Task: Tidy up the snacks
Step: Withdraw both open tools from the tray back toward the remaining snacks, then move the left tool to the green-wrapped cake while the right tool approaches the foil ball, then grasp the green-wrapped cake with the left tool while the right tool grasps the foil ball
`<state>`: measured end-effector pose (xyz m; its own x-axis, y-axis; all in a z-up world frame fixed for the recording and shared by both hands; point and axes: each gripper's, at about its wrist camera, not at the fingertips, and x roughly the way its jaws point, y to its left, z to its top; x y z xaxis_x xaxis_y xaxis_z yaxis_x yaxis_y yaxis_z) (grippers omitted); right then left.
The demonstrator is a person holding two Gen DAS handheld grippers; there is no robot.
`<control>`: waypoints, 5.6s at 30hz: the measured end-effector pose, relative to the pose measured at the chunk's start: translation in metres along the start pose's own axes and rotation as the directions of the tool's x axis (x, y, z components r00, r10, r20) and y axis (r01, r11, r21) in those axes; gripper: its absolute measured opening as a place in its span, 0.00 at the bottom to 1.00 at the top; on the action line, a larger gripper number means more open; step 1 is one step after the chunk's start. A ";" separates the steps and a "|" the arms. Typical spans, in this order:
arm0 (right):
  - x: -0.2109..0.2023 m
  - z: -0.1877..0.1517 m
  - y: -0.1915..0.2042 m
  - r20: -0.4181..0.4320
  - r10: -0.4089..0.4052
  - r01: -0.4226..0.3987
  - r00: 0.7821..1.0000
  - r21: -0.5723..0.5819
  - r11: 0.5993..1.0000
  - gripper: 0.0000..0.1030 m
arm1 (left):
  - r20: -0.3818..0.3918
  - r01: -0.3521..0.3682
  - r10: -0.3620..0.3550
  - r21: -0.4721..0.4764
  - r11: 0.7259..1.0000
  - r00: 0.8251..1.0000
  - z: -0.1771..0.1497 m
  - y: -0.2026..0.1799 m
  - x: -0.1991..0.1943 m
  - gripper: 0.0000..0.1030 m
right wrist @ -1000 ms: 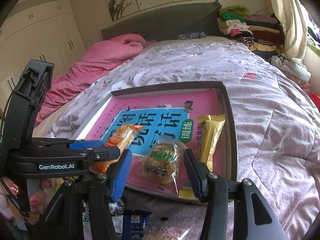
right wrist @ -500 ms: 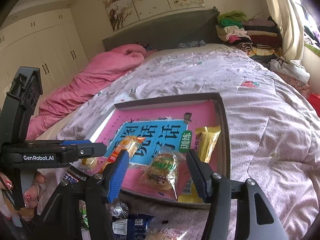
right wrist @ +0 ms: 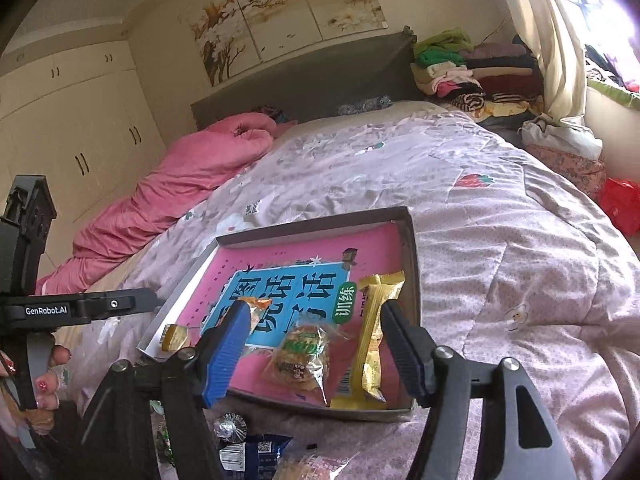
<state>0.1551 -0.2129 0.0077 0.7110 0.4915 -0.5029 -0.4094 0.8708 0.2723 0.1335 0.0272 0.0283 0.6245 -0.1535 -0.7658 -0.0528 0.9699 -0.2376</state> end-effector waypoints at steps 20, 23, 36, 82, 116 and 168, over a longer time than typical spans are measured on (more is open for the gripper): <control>-0.013 -0.006 0.017 0.023 0.037 -0.036 0.999 -0.041 0.998 0.67 | 0.017 -0.036 0.037 -0.044 0.998 0.999 -0.009 0.033 -0.026 0.66; -0.013 -0.007 0.020 0.021 0.045 -0.044 0.999 -0.050 0.998 0.68 | 0.016 -0.041 0.042 -0.041 0.998 0.999 -0.011 0.036 -0.028 0.66; -0.019 -0.015 0.034 0.006 0.063 -0.062 0.998 -0.083 0.995 0.68 | -0.011 -0.076 0.076 -0.040 0.996 0.997 -0.030 0.050 -0.032 0.66; -0.019 -0.061 0.085 -0.143 0.045 -0.075 0.989 -0.207 0.976 0.68 | -0.185 -0.022 0.033 0.060 0.998 0.982 -0.095 0.033 -0.010 0.66; 0.039 -0.075 0.085 -0.276 0.014 -0.099 0.961 -0.296 0.950 0.54 | -0.186 0.018 -0.010 0.038 0.999 0.982 -0.094 0.038 0.017 0.55; 0.020 -0.063 0.083 -0.227 0.101 -0.152 0.969 -0.223 0.963 0.26 | -0.192 0.069 -0.060 0.038 0.997 0.980 -0.100 0.034 0.017 0.38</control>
<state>0.0992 -0.1322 -0.0312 0.5178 0.5611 -0.6458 -0.6298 0.7609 0.1561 0.0646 0.0391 -0.0529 0.4652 -0.2453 -0.8506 0.0202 0.9635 -0.2668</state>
